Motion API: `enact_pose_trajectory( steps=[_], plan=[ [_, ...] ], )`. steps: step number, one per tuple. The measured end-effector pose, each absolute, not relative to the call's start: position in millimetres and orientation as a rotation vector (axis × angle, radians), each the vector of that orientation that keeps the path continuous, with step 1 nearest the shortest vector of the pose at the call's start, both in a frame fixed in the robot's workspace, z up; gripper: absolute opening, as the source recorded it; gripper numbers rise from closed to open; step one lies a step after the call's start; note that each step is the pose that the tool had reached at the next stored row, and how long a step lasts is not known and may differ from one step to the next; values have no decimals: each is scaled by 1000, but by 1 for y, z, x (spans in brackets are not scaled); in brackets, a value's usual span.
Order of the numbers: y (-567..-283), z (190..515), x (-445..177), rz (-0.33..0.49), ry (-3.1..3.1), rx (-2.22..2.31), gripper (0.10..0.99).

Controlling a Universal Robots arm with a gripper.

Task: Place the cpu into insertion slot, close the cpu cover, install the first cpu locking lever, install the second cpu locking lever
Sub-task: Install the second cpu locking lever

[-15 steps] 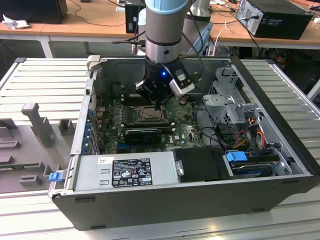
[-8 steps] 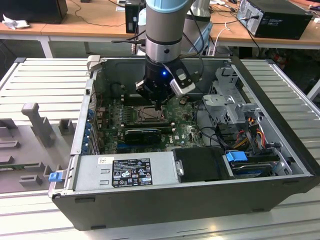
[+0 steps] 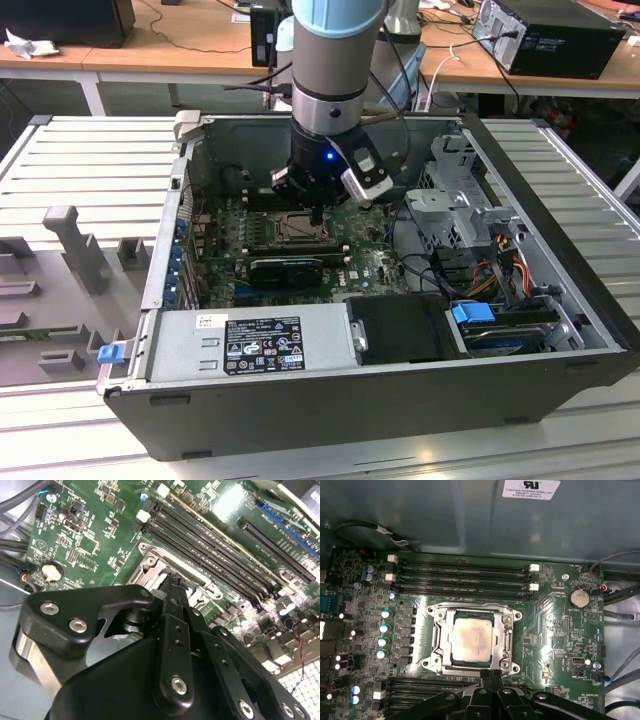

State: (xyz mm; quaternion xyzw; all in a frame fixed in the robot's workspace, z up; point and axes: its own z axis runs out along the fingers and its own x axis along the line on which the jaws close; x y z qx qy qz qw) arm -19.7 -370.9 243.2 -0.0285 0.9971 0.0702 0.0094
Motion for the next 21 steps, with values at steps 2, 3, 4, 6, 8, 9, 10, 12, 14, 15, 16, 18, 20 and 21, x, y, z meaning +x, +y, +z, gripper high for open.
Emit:
enact_pose_trajectory(
  steps=[2,3,4,6,8,9,10,12,14,15,16,18,20,21],
  plan=[
    [-376,240,-20,229,3114,-93,106],
    [-379,238,-20,234,3114,-95,106],
    [-382,237,-21,239,3114,-97,106],
    [-385,235,-25,247,3113,-99,106],
    [-386,234,-32,255,3112,-100,106],
    [-386,234,-36,259,3112,-100,106],
    [-386,234,-42,262,3111,-100,106],
    [-386,232,-50,265,3111,-100,106],
    [-386,228,-52,266,3111,-100,106],
    [-386,226,-52,265,3111,-100,106],
    [-386,224,-52,265,3111,-100,106],
    [-386,219,-53,266,3111,-100,106],
    [-386,214,-58,270,3111,-100,106],
    [-387,213,-60,276,3110,-100,106]
  ],
)
